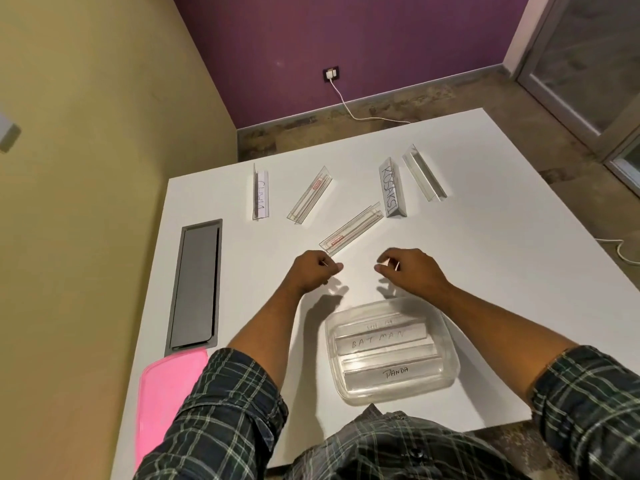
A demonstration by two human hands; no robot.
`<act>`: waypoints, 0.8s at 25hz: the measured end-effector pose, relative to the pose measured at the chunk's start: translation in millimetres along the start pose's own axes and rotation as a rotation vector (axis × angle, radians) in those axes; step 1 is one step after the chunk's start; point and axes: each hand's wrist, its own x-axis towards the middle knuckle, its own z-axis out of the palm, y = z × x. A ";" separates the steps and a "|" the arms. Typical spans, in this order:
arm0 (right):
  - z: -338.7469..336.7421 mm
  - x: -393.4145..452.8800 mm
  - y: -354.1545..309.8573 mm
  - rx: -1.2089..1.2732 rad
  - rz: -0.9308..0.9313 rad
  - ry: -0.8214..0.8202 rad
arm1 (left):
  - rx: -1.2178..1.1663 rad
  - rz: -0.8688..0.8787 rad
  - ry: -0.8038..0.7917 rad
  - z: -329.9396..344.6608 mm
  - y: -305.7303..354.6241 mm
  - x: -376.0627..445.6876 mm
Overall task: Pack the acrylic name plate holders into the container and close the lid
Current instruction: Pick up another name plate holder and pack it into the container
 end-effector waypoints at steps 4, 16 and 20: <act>5.8 53.7 -5.3 0.239 0.239 -0.140 | 0.073 -0.068 0.045 -7.6 -14.3 29.2; 18.0 169.7 12.0 0.316 0.291 -0.194 | -0.080 -0.070 0.183 18.2 -20.4 96.7; 24.0 192.9 20.9 0.374 0.313 -0.244 | -0.075 -0.070 0.183 25.5 -27.2 112.0</act>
